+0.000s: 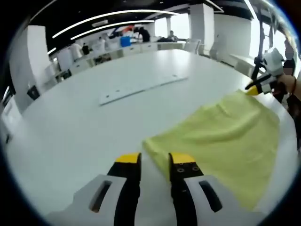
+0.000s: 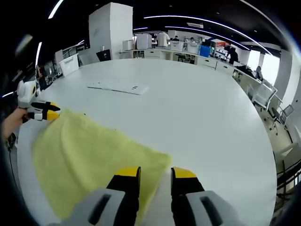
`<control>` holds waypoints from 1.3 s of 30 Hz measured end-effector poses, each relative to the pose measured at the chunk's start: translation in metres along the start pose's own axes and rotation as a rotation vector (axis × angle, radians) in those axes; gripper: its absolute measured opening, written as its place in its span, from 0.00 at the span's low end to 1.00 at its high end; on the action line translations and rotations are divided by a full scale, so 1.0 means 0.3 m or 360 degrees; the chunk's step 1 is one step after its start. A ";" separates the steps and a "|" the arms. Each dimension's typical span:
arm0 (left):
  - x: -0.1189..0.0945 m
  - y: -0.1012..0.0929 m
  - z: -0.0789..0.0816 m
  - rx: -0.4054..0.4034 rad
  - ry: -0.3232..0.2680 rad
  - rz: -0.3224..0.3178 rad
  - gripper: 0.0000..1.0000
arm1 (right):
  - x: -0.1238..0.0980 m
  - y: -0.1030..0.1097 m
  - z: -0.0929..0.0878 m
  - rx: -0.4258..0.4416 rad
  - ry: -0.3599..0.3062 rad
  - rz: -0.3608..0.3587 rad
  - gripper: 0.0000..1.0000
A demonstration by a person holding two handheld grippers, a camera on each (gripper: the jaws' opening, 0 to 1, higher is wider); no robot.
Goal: Fold the garment on the visible template until the final outline fits inside the template.
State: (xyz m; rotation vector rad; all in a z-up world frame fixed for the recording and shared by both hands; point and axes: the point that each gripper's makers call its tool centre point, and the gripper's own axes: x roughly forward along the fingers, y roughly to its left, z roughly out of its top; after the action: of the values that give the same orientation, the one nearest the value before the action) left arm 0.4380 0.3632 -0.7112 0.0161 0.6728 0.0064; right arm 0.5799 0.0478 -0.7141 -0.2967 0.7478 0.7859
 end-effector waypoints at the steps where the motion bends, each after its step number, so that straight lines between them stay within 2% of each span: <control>1: 0.003 0.003 0.005 -0.0005 -0.0004 0.0003 0.18 | 0.003 0.000 0.008 0.0000 -0.0017 0.0001 0.20; 3: 0.010 0.002 0.024 0.0017 -0.0042 0.0007 0.17 | 0.010 -0.002 0.026 -0.0017 -0.0056 0.0000 0.18; 7: 0.035 0.005 0.034 -0.0001 -0.0046 0.0016 0.15 | 0.035 -0.013 0.021 -0.0008 -0.0036 -0.0003 0.16; 13: 0.059 0.005 0.029 -0.0008 -0.0036 0.0034 0.10 | 0.063 -0.029 0.002 -0.0015 -0.0009 -0.0022 0.12; 21: 0.066 0.018 0.015 0.0013 -0.0006 0.0072 0.01 | 0.069 -0.033 0.017 -0.0009 -0.0041 -0.0037 0.04; 24: 0.068 0.017 0.016 0.0001 -0.0013 0.0065 0.00 | 0.069 -0.037 0.017 -0.0013 -0.0046 -0.0053 0.02; 29: 0.070 0.013 0.017 0.0051 0.0000 0.0073 0.00 | 0.071 -0.038 0.023 0.0023 -0.0061 -0.0059 0.01; 36: 0.068 -0.006 0.019 0.0078 0.0001 0.0040 0.08 | 0.068 -0.039 0.021 0.0030 -0.0056 -0.0050 0.00; 39: 0.081 -0.017 0.024 0.0151 -0.0001 0.0028 0.05 | 0.070 -0.038 0.021 0.0030 -0.0056 -0.0049 0.00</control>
State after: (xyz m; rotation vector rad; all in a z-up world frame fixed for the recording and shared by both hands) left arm 0.4615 0.3583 -0.7207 0.1136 0.6721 -0.0085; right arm 0.6011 0.0544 -0.7246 -0.2763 0.7153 0.7530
